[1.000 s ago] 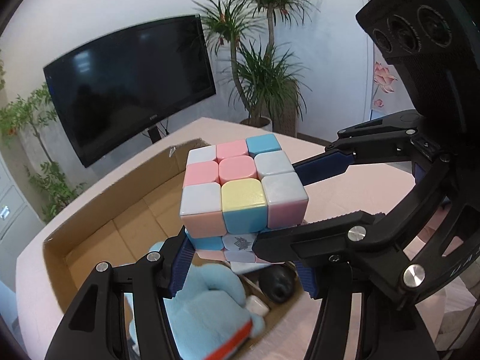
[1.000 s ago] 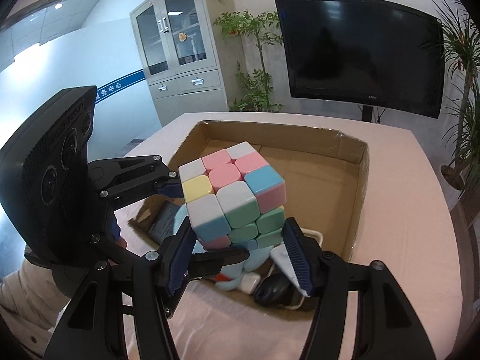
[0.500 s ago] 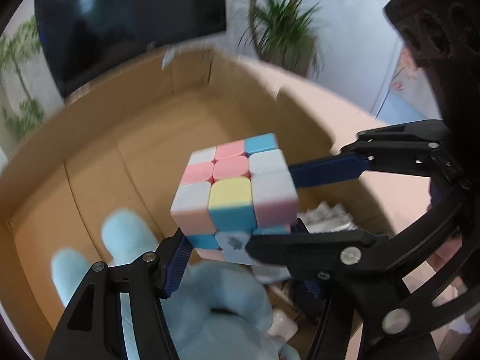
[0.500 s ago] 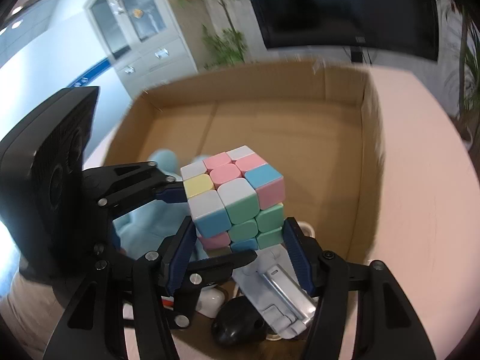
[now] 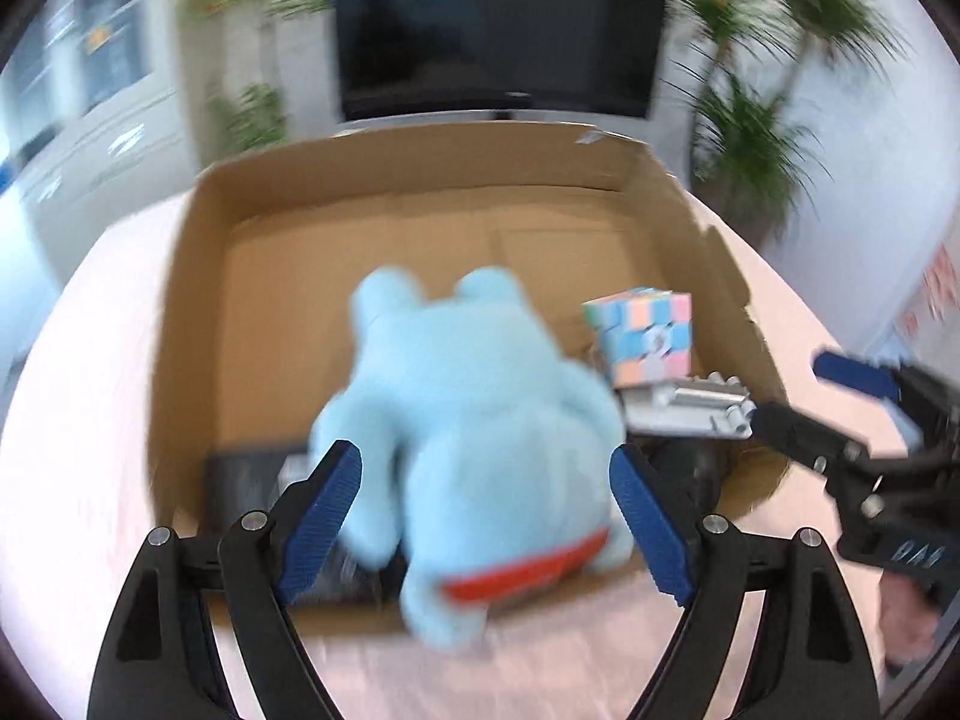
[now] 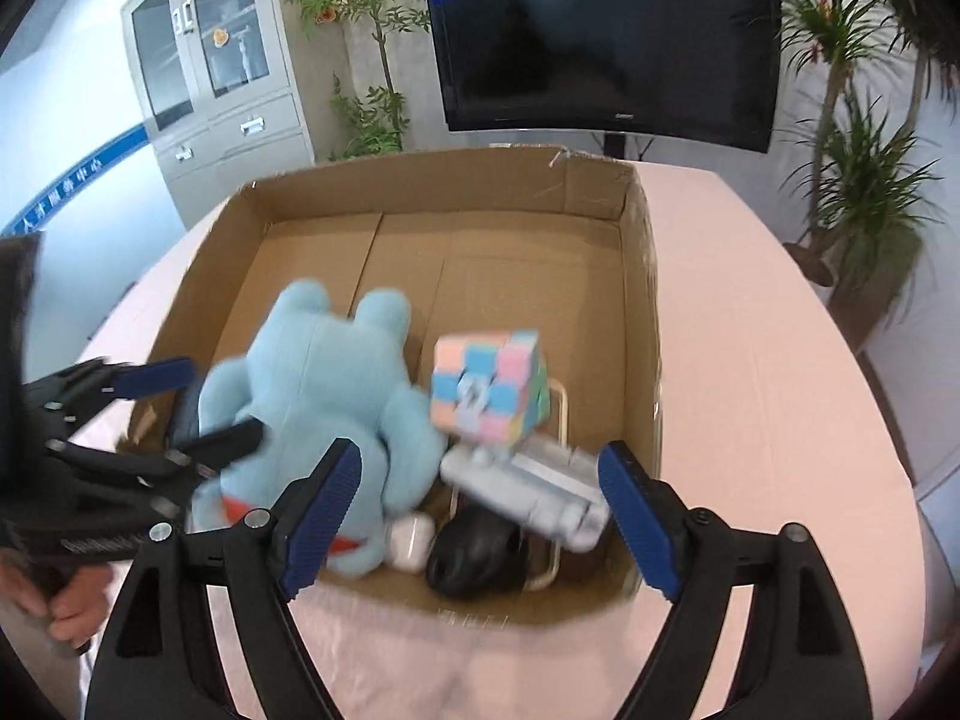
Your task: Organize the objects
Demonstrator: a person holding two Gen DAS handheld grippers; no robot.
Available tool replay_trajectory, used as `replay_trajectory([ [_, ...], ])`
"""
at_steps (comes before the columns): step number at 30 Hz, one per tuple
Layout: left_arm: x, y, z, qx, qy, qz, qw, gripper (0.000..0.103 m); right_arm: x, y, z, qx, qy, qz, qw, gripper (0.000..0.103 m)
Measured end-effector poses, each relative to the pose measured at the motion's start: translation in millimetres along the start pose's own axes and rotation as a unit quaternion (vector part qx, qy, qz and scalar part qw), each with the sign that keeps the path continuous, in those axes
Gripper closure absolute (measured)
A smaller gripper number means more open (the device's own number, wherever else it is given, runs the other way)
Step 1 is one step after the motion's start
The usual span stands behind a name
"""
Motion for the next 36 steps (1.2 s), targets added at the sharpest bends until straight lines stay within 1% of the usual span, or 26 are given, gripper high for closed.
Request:
replay_trajectory([
  [2, 11.7, -22.9, -9.9, 0.003, 0.006, -0.017, 0.9998, 0.0, 11.1, -8.7, -0.1, 0.0, -0.016, -0.011, 1.0, 0.022],
  [6, 18.3, -56.6, -14.3, 0.003, 0.03, -0.031, 0.9991, 0.0, 35.5, -37.1, -4.5, 0.004, -0.014, -0.023, 1.0, 0.021],
  [8, 19.9, -72.0, -19.7, 0.001, 0.027, -0.04, 0.9988, 0.0, 43.1, -48.8, -4.8, 0.005, -0.019, -0.024, 1.0, 0.02],
  [11, 24.0, -92.3, -21.7, -0.003, 0.031, -0.06, 0.9977, 0.0, 51.0, -69.2, -6.3, 0.008, -0.026, -0.025, 0.999, 0.02],
  [14, 26.8, -108.5, -20.3, -0.009, 0.057, -0.056, 0.9968, 0.0, 58.1, -88.3, -8.7, 0.01, -0.023, -0.023, 0.999, 0.017],
  [16, 27.2, -118.4, -15.0, -0.004, 0.06, -0.058, 0.9965, 0.0, 58.2, -97.5, -10.1, 0.007, -0.032, -0.026, 0.999, 0.016],
  [17, 27.7, -125.3, -12.2, -0.001, 0.057, -0.066, 0.9962, 0.0, 57.2, -101.3, -10.2, 0.004, -0.034, -0.024, 0.999, 0.013],
  [18, 28.6, -127.5, -10.4, -0.001, 0.054, -0.071, 0.996, 0.0, 55.4, -105.9, -9.9, 0.002, -0.033, -0.019, 0.999, 0.006],
  [19, 29.1, -131.3, -8.3, 0.001, 0.055, -0.075, 0.9957, 0.0, 53.5, -110.7, -9.3, -0.001, -0.028, -0.01, 1.0, 0.003],
  [21, 28.0, -141.7, 1.4, 0.013, 0.06, -0.078, 0.9951, 0.0, 49.4, -117.1, -7.9, -0.007, -0.023, 0.004, 1.0, 0.001],
  [24, 23.6, -157.2, 20.2, 0.04, 0.066, -0.066, 0.9949, 0.0, 45.4, -127.7, -0.4, 0.001, -0.041, 0.004, 0.999, 0.001],
  [27, 19.0, -171.9, 33.8, 0.054, 0.067, -0.061, 0.9944, 0.0, 44.2, -141.5, 10.4, 0.02, -0.04, 0.009, 0.999, 0.001],
  [29, 17.8, -181.0, 39.9, 0.063, 0.069, -0.066, 0.9935, 0.0, 44.1, -153.2, 19.0, 0.037, -0.033, 0.019, 0.999, 0.001],
  [31, 17.3, -191.5, 46.9, 0.08, 0.063, -0.075, 0.992, 0.0, 43.0, -161.9, 24.6, 0.047, -0.038, 0.02, 0.998, 0.001],
  [32, 16.5, -193.8, 45.3, 0.067, 0.074, -0.068, 0.9926, 0.0, 42.3, -165.6, 26.5, 0.05, -0.039, 0.021, 0.998, 0.001],
  [33, 15.7, -195.7, 44.5, 0.067, 0.081, -0.064, 0.9924, 0.0, 41.1, -169.9, 28.4, 0.054, -0.041, 0.023, 0.997, 0.001],
  [35, 11.9, -199.4, 44.3, 0.079, 0.073, -0.059, 0.9924, 0.0, 38.4, -175.1, 30.6, 0.058, -0.04, 0.031, 0.997, 0.001],
  [36, 11.1, -200.8, 43.1, 0.078, 0.074, -0.059, 0.9924, 0.0, 35.8, -177.9, 31.8, 0.063, -0.038, 0.04, 0.997, 0.001],
])
Point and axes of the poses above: each gripper's, at about its wrist camera, not at the fingertips, and z roughly the way its jaws point, x to its left, y to its top, the point moved 7 cm from there along z, roughly the way its jaws point, and after that the axes turned 7 degrees about y, right-handed, at the moved point
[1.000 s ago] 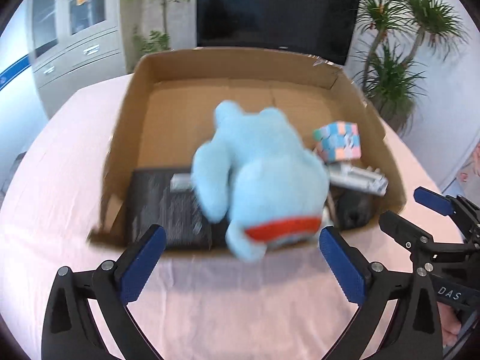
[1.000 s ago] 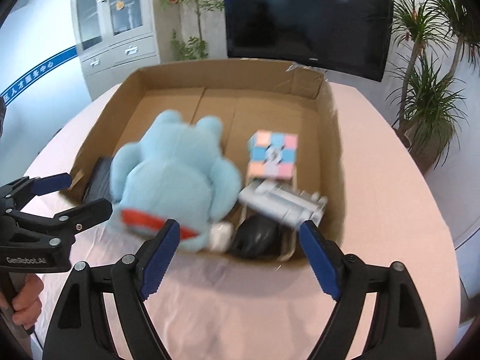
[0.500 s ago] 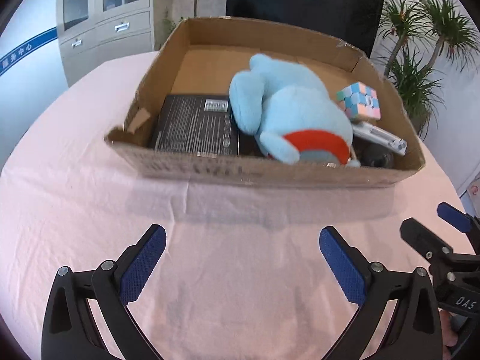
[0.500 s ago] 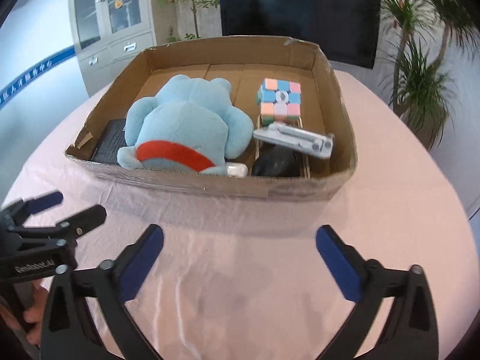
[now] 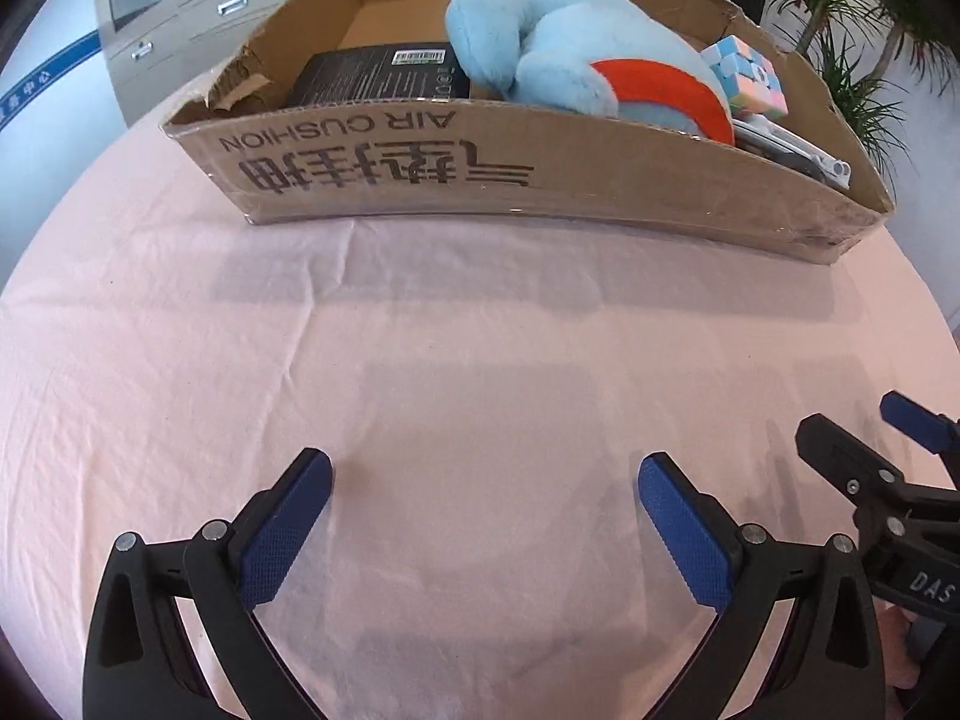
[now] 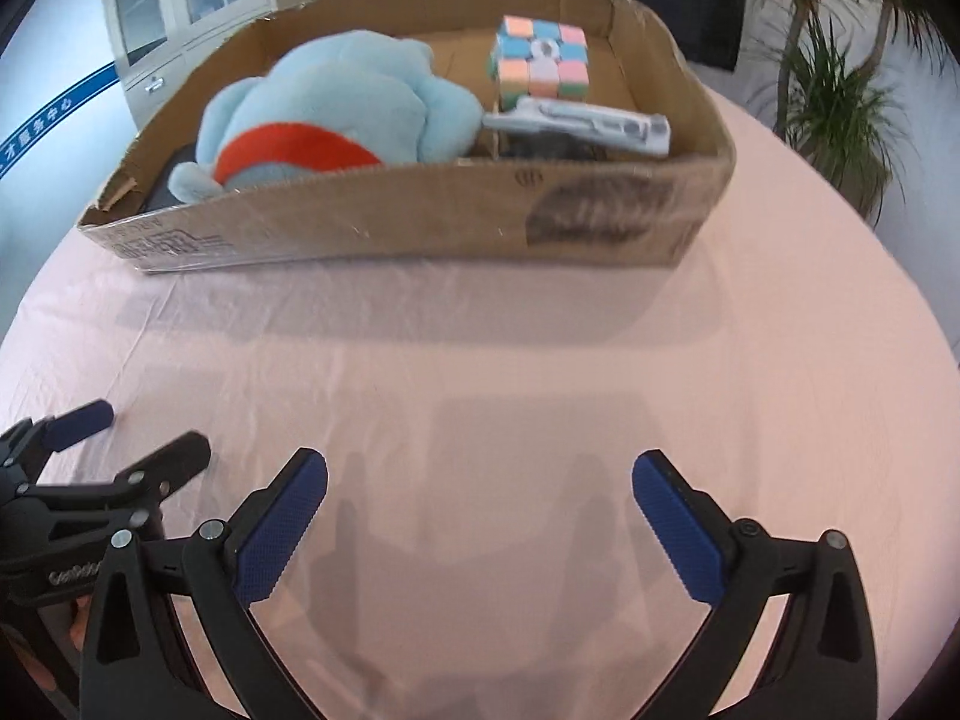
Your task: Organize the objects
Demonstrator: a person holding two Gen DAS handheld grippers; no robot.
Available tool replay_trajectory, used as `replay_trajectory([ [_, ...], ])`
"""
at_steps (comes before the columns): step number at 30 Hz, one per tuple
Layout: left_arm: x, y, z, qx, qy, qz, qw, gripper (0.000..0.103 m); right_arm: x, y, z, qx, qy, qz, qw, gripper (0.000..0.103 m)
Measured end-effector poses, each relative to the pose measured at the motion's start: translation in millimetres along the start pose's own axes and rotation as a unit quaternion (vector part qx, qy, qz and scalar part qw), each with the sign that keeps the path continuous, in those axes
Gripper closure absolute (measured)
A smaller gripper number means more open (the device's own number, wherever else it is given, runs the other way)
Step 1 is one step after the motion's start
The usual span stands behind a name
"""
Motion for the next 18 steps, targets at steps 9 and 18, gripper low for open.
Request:
replay_trajectory([
  [9, -1.3, -14.0, -4.8, -0.035, 0.024, -0.01, 0.9991, 0.0, 0.1, -21.8, 4.3, -0.003, -0.023, -0.016, 1.0, 0.001],
  [18, 4.0, -18.9, -7.9, -0.036, 0.019, -0.008, 0.9992, 0.0, -1.9, -26.9, 0.4, -0.003, -0.024, -0.016, 1.0, 0.001],
])
Point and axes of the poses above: each gripper's, at about its wrist camera, not at the fingertips, and z roughly the way its jaws point, x to its left, y to its top, the point moved 7 cm from there along z, roughly the way its jaws point, and after that the axes turned 7 degrees about y, right-handed, at the moved point
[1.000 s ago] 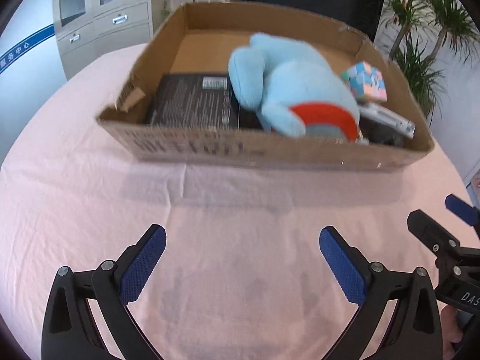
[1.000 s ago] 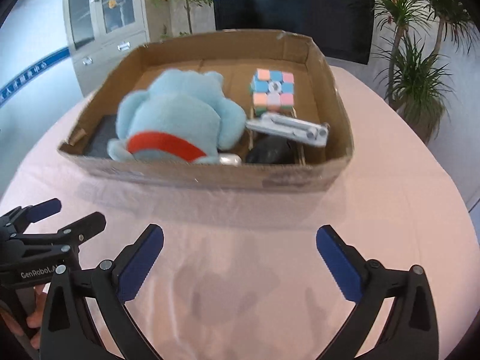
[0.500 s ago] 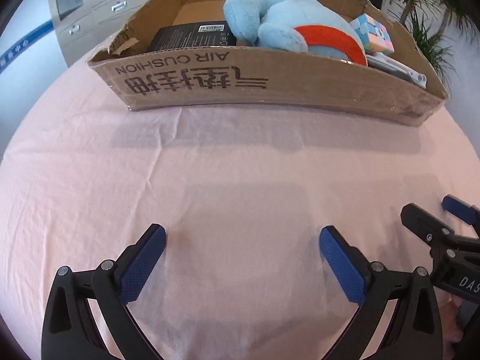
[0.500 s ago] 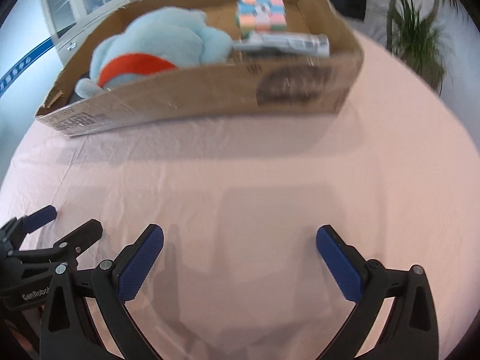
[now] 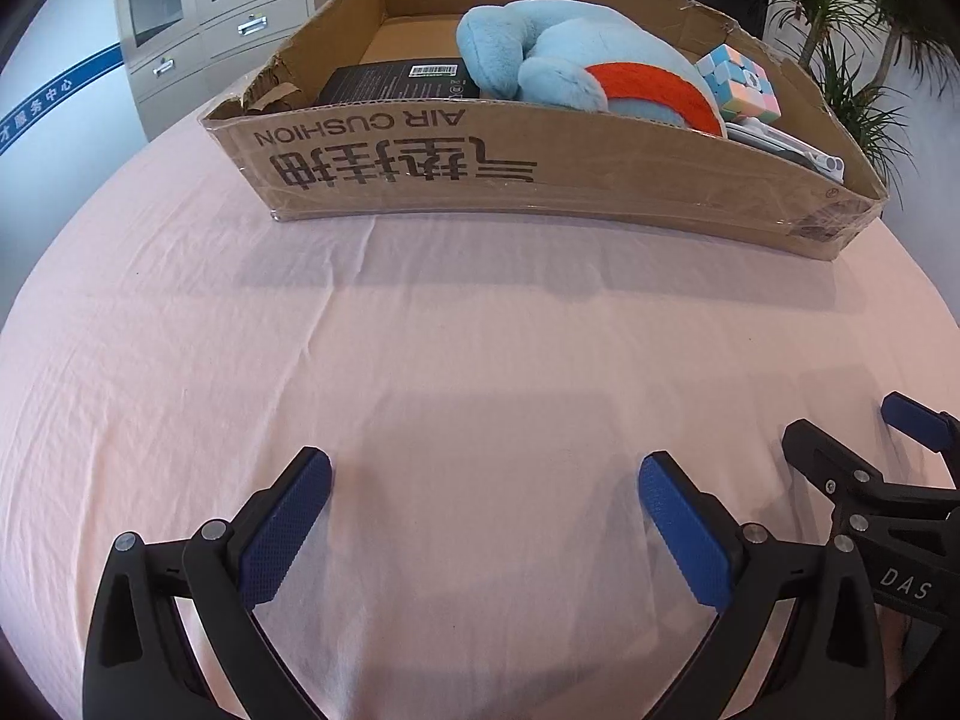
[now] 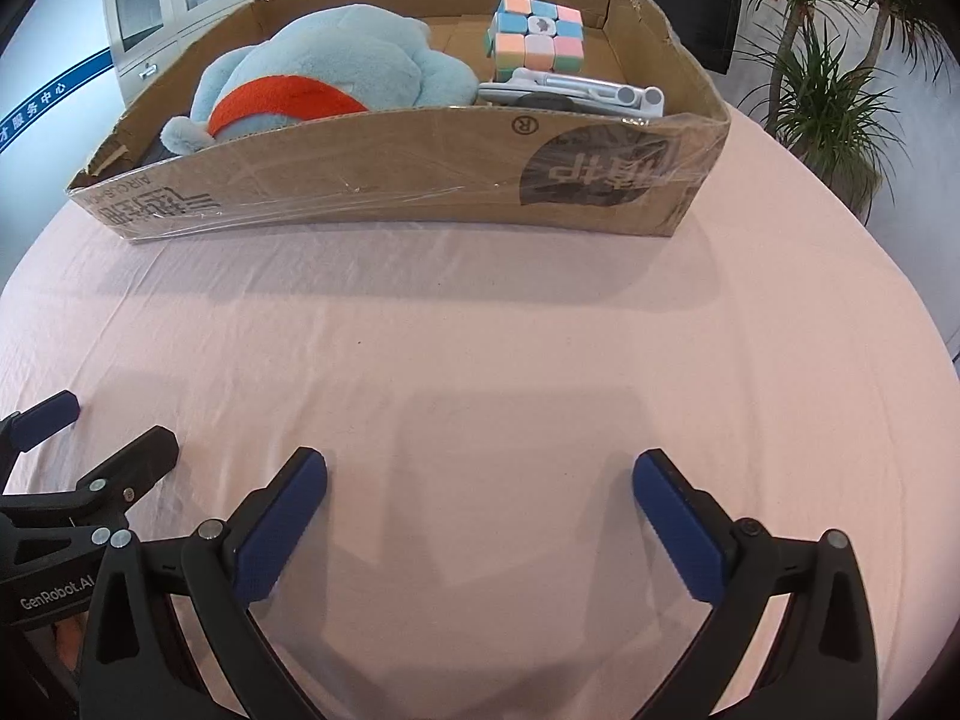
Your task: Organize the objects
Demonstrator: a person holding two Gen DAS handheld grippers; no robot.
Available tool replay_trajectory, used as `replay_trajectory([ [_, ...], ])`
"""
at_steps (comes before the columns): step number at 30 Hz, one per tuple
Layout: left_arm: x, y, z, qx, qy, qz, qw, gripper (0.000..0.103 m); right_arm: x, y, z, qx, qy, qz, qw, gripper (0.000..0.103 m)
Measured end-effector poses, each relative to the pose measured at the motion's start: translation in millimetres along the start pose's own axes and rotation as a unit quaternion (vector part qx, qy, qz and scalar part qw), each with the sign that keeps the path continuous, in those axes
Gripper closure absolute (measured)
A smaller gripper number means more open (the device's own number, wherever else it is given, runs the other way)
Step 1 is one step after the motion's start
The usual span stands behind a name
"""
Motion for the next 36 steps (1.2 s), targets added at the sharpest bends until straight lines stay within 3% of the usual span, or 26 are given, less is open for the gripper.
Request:
replay_trajectory([
  [36, 1.8, 2.2, 1.8, 0.0, 0.0, 0.001, 1.0, 0.0, 6.0, 4.3, 3.3, 0.001, 0.002, -0.002, 1.0, 0.001],
])
Point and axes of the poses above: each gripper's, at about its wrist camera, not at the fingertips, and z roughly the way its jaws point, x to its left, y to its top, the point moved 7 cm from there along z, roughly the way its jaws point, and after that the axes turned 7 degrees about y, right-handed, at the moved point
